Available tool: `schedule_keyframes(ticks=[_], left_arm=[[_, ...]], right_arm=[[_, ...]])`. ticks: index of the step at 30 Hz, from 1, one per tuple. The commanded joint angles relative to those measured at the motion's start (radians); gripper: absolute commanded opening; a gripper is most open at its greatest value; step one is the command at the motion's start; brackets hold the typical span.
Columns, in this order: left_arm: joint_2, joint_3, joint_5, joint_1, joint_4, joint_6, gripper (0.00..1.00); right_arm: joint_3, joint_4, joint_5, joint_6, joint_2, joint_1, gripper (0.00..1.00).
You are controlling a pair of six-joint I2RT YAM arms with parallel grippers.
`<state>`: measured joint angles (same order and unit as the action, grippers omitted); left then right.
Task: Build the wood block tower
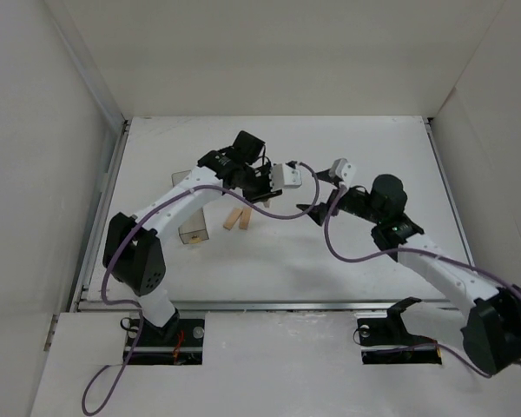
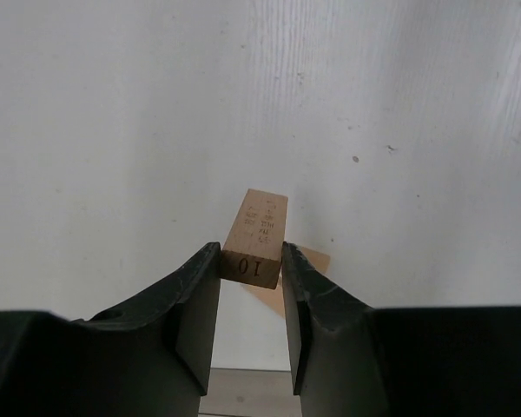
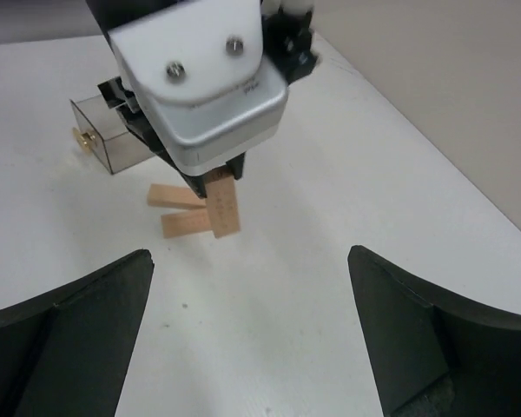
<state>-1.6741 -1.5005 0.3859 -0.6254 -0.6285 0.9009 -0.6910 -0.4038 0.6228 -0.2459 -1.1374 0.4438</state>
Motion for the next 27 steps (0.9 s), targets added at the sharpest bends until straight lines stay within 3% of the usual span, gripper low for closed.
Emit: schedule_keyframes(ticks=[1, 6, 11, 19, 27], left_arm=[[-0.007, 0.062, -0.025, 0.0, 0.107, -0.005, 0.0], [-0.117, 0.052, -0.035, 0.0, 0.116, -0.054, 0.0], [-0.127, 0.112, -0.035, 0.0, 0.2, -0.065, 0.0], [-0.164, 0.131, -0.044, -0.01, 0.201, -0.066, 0.0], [-0.182, 0.109, -0.111, -0.05, 0.19, -0.128, 0.15]], right_arm=[[0.057, 0.09, -0.049, -0.042, 0.129, -0.02, 1.0], [0.09, 0.233, -0.081, -0.079, 0.276, -0.03, 1.0], [0.11, 0.347, -0.155, -0.089, 0.373, -0.03, 1.0], [0.133, 0.367, -0.196, -0.089, 0.455, -0.039, 1.0], [0.123, 0.358, -0.196, -0.089, 0.41, -0.039, 1.0]])
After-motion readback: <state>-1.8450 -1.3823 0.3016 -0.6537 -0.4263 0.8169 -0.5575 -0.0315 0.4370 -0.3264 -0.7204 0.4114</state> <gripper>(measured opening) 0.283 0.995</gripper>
